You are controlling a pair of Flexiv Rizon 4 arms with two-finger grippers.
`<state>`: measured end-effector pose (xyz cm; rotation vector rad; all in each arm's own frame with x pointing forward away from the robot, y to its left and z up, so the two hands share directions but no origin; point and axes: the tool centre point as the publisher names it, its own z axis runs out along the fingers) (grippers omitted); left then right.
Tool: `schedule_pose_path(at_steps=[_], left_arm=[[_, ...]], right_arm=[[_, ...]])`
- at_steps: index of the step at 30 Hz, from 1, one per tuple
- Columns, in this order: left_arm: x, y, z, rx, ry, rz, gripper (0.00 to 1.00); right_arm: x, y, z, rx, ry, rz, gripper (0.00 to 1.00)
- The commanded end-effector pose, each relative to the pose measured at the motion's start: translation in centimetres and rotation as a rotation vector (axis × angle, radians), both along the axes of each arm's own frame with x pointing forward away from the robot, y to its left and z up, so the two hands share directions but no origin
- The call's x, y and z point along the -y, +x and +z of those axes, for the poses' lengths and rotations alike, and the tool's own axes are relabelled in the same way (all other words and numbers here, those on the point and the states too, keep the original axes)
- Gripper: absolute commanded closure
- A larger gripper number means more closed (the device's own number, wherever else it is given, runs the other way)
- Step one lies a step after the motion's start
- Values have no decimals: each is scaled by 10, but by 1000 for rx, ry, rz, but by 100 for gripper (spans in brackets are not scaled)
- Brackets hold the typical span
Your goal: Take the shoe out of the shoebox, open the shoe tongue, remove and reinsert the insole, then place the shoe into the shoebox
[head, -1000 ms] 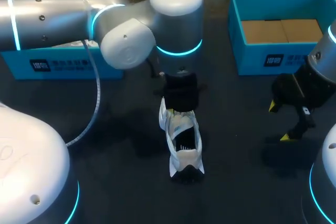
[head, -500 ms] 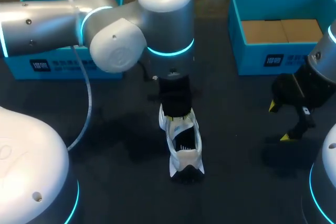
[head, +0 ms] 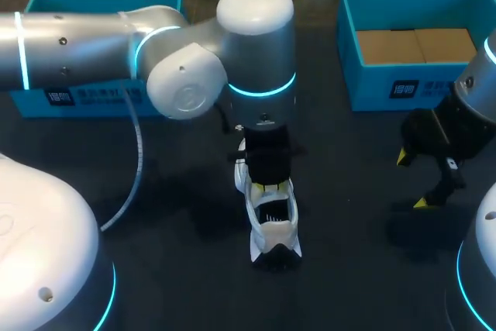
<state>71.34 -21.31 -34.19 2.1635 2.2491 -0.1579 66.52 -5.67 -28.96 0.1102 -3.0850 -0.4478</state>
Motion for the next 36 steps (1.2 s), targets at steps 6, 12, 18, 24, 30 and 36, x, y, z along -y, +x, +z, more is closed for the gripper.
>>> schedule_pose_path(at_steps=[6, 12, 18, 24, 30, 36], left_arm=[[-1, -6, -14, -22, 31, 7, 67], [-15, -12, 24, 25, -5, 5, 58], [-21, -21, 58, -24, 39, 262, 0], [-21, -21, 58, -24, 39, 262, 0], [-21, -21, 58, -24, 39, 262, 0], [-40, -49, 75, -62, 84, 565, 0]], right_arm=[[0, 0, -1, 1, -1, 0, 0], [0, 0, -1, 1, -1, 0, 0], [0, 0, -1, 1, -1, 0, 0], [0, 0, -1, 1, -1, 0, 0], [0, 0, -1, 1, -1, 0, 0], [0, 0, -1, 1, -1, 0, 0]])
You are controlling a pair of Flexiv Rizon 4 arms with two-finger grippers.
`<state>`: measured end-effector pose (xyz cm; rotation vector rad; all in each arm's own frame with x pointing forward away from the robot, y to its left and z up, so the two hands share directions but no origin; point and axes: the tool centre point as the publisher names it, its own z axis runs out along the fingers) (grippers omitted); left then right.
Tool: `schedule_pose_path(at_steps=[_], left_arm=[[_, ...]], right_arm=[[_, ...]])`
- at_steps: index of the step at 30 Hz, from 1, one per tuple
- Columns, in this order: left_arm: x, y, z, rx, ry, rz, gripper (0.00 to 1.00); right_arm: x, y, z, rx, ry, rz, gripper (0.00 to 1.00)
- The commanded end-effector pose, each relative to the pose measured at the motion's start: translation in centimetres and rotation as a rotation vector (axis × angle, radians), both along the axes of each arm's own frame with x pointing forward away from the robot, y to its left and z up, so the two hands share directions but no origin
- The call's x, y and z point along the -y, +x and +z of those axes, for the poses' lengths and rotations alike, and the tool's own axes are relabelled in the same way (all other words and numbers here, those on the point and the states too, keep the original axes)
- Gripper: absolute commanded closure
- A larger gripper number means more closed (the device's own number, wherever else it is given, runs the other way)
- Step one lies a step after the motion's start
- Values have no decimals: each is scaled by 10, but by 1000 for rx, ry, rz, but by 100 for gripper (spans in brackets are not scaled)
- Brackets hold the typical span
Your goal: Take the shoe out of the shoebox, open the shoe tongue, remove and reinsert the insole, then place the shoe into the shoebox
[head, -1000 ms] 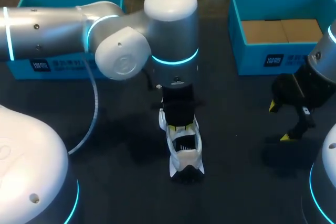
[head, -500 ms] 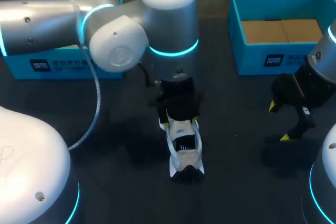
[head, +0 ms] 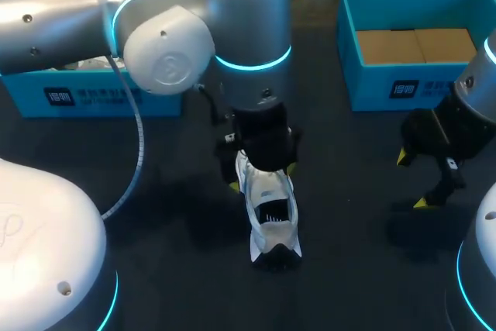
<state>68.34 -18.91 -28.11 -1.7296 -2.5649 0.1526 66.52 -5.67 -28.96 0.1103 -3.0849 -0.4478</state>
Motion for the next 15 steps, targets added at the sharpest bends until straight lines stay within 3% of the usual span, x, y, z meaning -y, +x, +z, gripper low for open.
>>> schedule_pose_path(at_steps=[1, 11, 15], left_arm=[[-17, -24, 21, 23, 52, 416, 0], [-17, -24, 21, 23, 52, 416, 0], [-11, -29, 16, -72, 29, 669, 0]], right_arm=[[0, 0, -1, 1, -1, 0, 0], [0, 0, -1, 1, -1, 0, 0], [0, 0, -1, 1, -1, 0, 0]])
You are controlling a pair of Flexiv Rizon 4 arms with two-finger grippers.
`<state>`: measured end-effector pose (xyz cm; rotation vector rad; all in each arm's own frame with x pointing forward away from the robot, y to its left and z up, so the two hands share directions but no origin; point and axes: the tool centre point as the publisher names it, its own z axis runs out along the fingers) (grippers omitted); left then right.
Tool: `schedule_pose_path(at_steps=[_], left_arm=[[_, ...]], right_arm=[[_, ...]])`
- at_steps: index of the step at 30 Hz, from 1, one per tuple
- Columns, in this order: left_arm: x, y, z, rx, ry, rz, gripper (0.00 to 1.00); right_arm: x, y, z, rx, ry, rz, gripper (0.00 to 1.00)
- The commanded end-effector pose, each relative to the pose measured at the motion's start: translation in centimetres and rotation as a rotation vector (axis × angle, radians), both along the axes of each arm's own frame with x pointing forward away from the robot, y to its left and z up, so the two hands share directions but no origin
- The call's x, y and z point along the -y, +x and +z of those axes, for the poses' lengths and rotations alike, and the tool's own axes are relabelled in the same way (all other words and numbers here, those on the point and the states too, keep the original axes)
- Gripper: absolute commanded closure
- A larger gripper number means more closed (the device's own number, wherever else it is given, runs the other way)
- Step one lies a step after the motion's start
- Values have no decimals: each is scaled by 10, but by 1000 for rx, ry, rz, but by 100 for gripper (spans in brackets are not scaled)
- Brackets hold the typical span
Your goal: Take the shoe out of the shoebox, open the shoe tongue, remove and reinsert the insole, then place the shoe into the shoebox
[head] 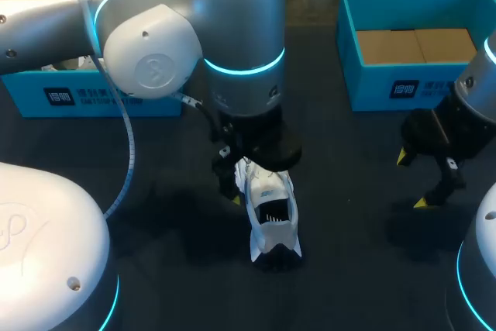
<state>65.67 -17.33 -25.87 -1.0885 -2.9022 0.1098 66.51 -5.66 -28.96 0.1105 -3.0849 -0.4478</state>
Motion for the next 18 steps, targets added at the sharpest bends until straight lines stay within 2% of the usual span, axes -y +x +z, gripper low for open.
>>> schedule_pose_path(at_steps=[1, 5, 9, 14, 18], left_arm=[[5, -4, -6, -62, -23, 226, 0], [-1, -26, -8, -14, -54, 345, 0], [3, -40, -18, 43, -54, 445, 0], [8, -50, -28, 69, -59, 495, 0], [12, -50, -39, 55, -68, 515, 0]], right_arm=[[0, 0, -1, 1, -1, -1, 0], [0, 0, -1, 1, -1, -1, 0], [0, 0, -1, 1, -1, -1, 0], [0, 0, -1, 1, -1, -1, 0], [0, 0, -1, 1, -1, -1, 0]])
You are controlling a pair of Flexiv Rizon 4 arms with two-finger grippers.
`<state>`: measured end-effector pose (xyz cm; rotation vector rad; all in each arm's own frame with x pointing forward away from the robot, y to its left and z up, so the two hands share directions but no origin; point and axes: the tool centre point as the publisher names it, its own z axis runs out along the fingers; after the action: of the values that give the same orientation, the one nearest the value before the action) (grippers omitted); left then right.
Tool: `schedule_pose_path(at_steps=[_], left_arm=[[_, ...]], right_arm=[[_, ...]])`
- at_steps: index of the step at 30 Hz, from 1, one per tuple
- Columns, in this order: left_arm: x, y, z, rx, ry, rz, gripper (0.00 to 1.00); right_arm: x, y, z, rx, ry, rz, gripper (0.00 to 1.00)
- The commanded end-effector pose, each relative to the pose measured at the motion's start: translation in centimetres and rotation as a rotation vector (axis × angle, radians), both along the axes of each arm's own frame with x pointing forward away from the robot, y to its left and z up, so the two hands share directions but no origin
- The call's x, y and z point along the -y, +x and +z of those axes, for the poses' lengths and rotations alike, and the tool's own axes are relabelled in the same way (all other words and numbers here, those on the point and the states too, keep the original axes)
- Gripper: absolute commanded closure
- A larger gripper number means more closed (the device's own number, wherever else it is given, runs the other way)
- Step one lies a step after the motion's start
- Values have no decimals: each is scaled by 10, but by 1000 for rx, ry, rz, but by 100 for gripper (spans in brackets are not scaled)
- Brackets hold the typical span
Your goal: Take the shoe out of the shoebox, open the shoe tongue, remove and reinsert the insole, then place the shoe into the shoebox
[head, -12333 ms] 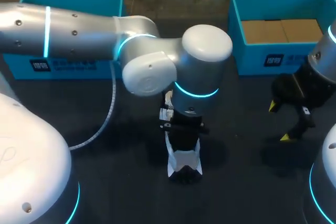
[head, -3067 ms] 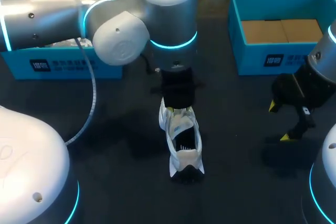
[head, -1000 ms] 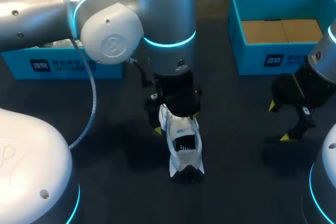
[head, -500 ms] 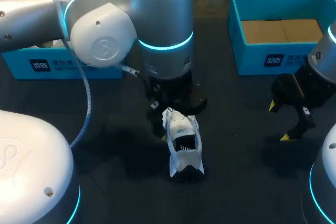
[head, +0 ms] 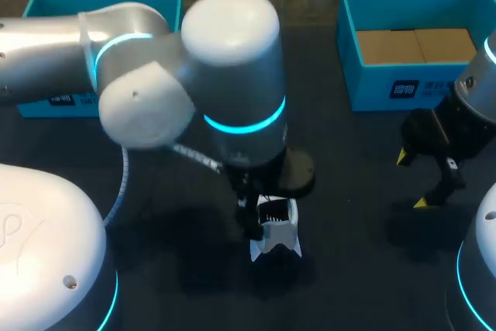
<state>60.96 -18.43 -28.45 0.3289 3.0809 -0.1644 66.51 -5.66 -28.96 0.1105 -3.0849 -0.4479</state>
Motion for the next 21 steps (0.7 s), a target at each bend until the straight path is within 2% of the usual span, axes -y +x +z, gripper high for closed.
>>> schedule_pose_path(at_steps=[1, 9, 21], left_arm=[[2, -2, -16, 7, -19, 14, 0], [18, 2, -48, -71, 11, 33, 0], [35, -11, -79, -86, 46, 107, 0]], right_arm=[[0, 0, -1, 1, -1, 0, 0], [0, 0, -1, 1, -1, 0, 0], [0, 0, -1, 1, -1, 0, 0]])
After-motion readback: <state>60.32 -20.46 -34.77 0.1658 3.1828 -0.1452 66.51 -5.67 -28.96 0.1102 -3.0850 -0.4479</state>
